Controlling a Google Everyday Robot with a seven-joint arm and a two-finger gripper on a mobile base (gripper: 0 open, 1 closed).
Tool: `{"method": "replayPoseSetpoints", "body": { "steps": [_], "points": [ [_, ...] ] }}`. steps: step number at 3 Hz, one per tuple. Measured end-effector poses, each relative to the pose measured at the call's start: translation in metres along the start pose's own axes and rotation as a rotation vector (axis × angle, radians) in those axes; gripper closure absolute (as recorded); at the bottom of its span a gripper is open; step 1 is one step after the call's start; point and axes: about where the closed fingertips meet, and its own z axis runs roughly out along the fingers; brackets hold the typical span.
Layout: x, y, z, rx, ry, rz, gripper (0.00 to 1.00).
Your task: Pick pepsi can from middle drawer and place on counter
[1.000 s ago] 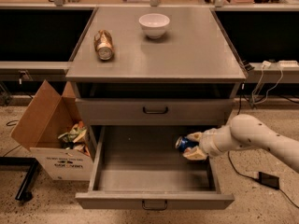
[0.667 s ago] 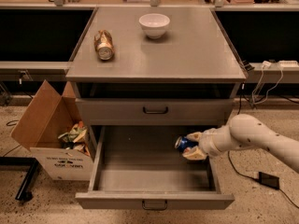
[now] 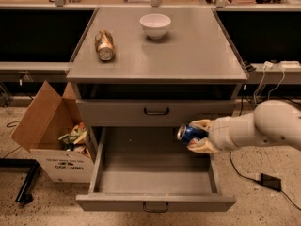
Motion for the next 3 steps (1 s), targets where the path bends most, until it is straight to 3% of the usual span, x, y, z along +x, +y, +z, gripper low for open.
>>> {"method": "replayPoseSetpoints", "body": {
  "steps": [1,2,3],
  "points": [
    [-0.077,0.009,-0.072,0.063,-0.044,-0.112,1.00],
    [-0.077,0.009,-0.072,0.063,-0.044,-0.112,1.00],
    [-0.096,-0.007,-0.077,0.069,-0.073,-0.144,1.00]
  ]
}}
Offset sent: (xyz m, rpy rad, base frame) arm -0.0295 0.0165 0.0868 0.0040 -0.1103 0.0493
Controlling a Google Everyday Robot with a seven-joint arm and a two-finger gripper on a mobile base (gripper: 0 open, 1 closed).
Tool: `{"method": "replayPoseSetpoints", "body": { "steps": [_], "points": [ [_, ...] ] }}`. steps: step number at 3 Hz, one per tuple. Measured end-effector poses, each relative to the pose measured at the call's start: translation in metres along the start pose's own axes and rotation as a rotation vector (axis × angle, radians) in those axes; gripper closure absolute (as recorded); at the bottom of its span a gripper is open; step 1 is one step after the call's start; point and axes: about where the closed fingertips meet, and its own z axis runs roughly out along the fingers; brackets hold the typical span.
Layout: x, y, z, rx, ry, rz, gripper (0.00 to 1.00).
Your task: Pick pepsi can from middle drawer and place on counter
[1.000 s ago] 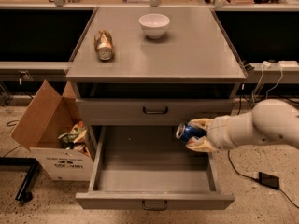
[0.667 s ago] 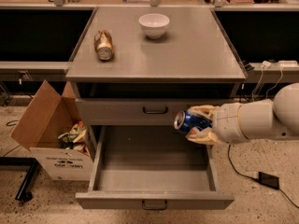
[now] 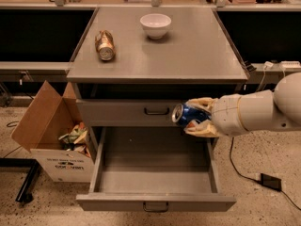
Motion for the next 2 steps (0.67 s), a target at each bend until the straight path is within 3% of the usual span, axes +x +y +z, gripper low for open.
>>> {"method": "replayPoseSetpoints", "body": {
  "steps": [1,2],
  "points": [
    [-0.024,-0.042,-0.010,0.023,-0.035,-0.021,1.00],
    [-0.046,-0.109,-0.019,0.098,-0.074,0.042,1.00]
  ]
}}
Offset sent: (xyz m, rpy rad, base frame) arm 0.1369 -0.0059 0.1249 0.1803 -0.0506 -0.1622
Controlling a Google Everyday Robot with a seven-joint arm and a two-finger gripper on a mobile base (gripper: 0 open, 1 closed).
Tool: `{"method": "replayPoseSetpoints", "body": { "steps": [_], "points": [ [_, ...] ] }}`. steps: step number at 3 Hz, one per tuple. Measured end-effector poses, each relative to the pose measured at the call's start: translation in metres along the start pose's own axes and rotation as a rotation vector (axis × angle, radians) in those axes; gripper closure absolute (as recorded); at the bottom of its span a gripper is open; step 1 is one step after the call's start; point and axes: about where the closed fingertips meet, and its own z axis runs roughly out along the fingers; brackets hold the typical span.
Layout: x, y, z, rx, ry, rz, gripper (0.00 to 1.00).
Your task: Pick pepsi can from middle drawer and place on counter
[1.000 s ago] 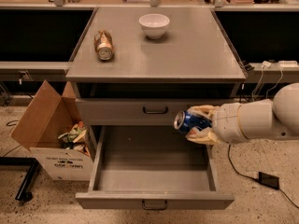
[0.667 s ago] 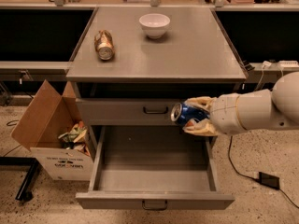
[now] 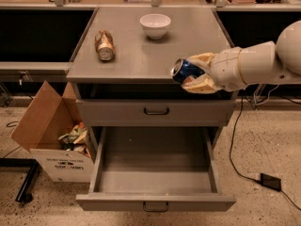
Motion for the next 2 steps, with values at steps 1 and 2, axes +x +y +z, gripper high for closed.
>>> {"method": "replayPoseSetpoints", "body": {
  "steps": [1,2],
  "points": [
    [0.000,0.000,0.000,0.000,0.000,0.000,1.00],
    [-0.007,-0.034,0.005,0.040,0.015,0.037,1.00]
  ]
}}
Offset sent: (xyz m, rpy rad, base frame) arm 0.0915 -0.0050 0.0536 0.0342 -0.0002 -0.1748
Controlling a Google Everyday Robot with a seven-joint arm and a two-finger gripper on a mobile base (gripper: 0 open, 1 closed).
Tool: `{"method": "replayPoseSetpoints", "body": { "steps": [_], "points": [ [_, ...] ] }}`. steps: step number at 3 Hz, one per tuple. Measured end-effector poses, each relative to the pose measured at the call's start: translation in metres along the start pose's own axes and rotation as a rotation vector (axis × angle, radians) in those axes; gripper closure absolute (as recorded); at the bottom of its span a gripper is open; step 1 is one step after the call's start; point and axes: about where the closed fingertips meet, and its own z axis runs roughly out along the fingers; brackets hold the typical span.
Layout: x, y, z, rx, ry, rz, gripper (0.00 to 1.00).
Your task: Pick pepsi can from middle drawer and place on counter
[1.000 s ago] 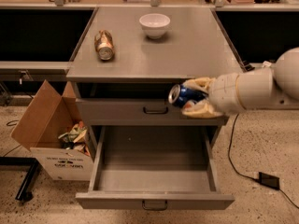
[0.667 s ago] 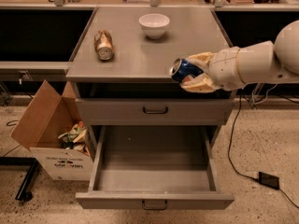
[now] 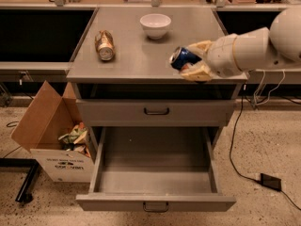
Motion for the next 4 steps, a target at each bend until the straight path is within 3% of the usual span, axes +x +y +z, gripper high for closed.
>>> {"method": "replayPoseSetpoints", "body": {
  "steps": [2,3,4],
  "points": [
    [-0.004,-0.087,0.026,0.083,0.061,0.117,1.00],
    [0.019,-0.112,0.045,0.101,0.098,0.208,1.00],
    [0.041,-0.124,0.060,0.103,0.127,0.274,0.81]
  ]
}}
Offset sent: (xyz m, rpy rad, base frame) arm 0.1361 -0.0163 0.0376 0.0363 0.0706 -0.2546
